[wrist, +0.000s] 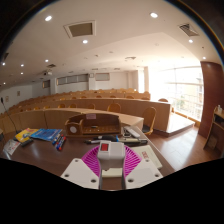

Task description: Unplug charger

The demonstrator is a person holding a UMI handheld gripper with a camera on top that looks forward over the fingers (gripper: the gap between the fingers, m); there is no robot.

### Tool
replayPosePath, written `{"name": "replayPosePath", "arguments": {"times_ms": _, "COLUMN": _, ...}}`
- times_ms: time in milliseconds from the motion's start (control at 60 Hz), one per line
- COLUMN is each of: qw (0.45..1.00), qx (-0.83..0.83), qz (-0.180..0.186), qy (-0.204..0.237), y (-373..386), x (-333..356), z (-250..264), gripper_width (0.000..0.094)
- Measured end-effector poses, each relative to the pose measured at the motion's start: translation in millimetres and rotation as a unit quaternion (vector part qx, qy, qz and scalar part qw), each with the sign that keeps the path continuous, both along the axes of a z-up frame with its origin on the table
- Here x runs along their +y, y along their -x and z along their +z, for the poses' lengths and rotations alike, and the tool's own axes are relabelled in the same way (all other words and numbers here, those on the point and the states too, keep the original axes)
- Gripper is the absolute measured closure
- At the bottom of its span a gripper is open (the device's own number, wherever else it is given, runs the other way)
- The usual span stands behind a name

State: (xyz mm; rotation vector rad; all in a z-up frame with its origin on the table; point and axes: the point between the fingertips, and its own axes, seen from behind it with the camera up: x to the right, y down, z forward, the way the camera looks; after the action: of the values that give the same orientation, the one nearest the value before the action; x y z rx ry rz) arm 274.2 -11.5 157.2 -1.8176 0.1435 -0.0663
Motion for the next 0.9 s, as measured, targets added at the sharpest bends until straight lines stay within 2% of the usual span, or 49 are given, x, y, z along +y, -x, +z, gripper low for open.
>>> {"name": "replayPosePath", "arguments": {"times_ms": 17, "qw": 1.0, "qx": 0.004, "qz": 0.0, "qy": 0.014, "y": -11.9, "x": 0.3, "z": 0.4, "gripper_width": 0.0687}}
{"name": "replayPosePath", "arguments": {"times_ms": 83, "qw": 0.997, "qx": 0.015, "qz": 0.001, "qy": 0.072, "y": -16.5, "x": -8.9, "z": -59.5, "gripper_width": 0.0668}}
{"name": "replayPosePath", "arguments": {"times_ms": 150, "qw": 0.993, "qx": 0.037, "qz": 0.0, "qy": 0.109, "y": -22.5, "x": -19.6, "z": -99.0, "gripper_width": 0.0628}}
{"name": "replayPosePath", "arguments": {"times_ms": 233, "qw": 0.989, "qx": 0.059, "qz": -0.001, "qy": 0.134, "y": -26.4, "x": -26.9, "z": -134.6, "gripper_width": 0.0578}}
{"name": "replayPosePath", "arguments": {"times_ms": 333, "qw": 0.989, "qx": 0.063, "qz": -0.002, "qy": 0.137, "y": -35.1, "x": -31.5, "z": -140.8, "gripper_width": 0.051}}
{"name": "replayPosePath", "arguments": {"times_ms": 367, "qw": 0.988, "qx": 0.055, "qz": -0.009, "qy": 0.144, "y": -39.9, "x": -33.8, "z": -142.7, "gripper_width": 0.0452}}
{"name": "replayPosePath", "arguments": {"times_ms": 450, "qw": 0.988, "qx": 0.034, "qz": -0.02, "qy": 0.151, "y": -50.2, "x": -45.5, "z": -138.8, "gripper_width": 0.0146}}
{"name": "replayPosePath", "arguments": {"times_ms": 483, "qw": 0.988, "qx": 0.024, "qz": -0.025, "qy": 0.15, "y": -54.8, "x": -51.8, "z": -133.2, "gripper_width": 0.0074}}
{"name": "replayPosePath", "arguments": {"times_ms": 617, "qw": 0.989, "qx": -0.025, "qz": -0.036, "qy": 0.142, "y": -59.5, "x": -90.2, "z": -94.4, "gripper_width": 0.0085}}
{"name": "replayPosePath", "arguments": {"times_ms": 900, "qw": 0.99, "qx": -0.072, "qz": -0.024, "qy": 0.117, "y": -4.1, "x": -216.8, "z": -12.0, "gripper_width": 0.0088}}
